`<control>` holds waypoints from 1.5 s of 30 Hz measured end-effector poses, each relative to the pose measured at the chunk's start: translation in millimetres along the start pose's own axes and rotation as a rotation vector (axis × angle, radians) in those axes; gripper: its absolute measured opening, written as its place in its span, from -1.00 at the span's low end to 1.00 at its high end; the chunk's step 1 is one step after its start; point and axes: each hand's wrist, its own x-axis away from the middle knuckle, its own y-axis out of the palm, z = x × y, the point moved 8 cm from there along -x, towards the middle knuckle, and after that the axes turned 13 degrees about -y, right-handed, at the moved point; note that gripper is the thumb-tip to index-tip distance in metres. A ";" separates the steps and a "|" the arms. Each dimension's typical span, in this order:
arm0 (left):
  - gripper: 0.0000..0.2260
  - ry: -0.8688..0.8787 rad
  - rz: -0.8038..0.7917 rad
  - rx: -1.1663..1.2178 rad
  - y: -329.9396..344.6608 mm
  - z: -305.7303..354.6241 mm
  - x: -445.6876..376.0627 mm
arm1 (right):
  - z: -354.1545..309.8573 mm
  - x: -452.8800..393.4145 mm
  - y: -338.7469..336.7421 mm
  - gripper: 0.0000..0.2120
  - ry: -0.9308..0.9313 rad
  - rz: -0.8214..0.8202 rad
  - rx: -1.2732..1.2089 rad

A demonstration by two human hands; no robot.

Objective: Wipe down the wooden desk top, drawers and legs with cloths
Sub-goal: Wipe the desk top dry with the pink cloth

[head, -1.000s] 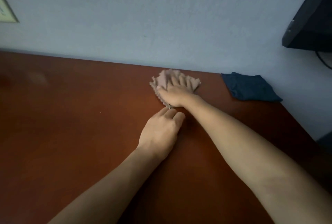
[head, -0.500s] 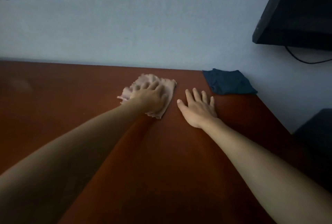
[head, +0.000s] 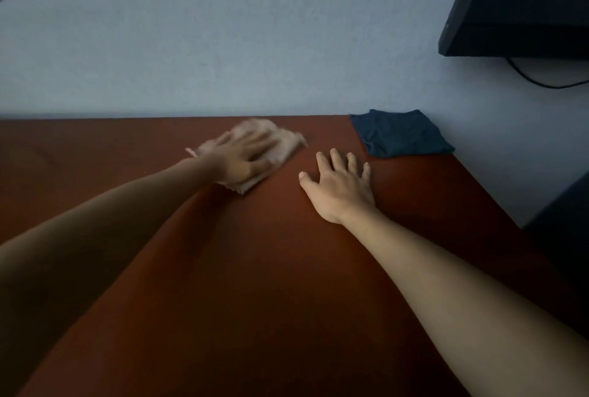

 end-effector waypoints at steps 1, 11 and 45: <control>-0.33 -0.139 0.033 0.048 -4.3 -17.9 -4.2 | -0.4 0.6 0.3 -0.28 0.000 0.001 -0.003; -0.31 -0.371 0.092 0.072 14.9 -4.5 52.6 | 1.7 2.2 -2.1 -0.28 0.007 0.021 -0.020; -0.27 -0.032 0.030 -0.025 52.9 51.6 231.5 | -8.5 34.1 -9.4 -0.43 -0.093 0.065 0.014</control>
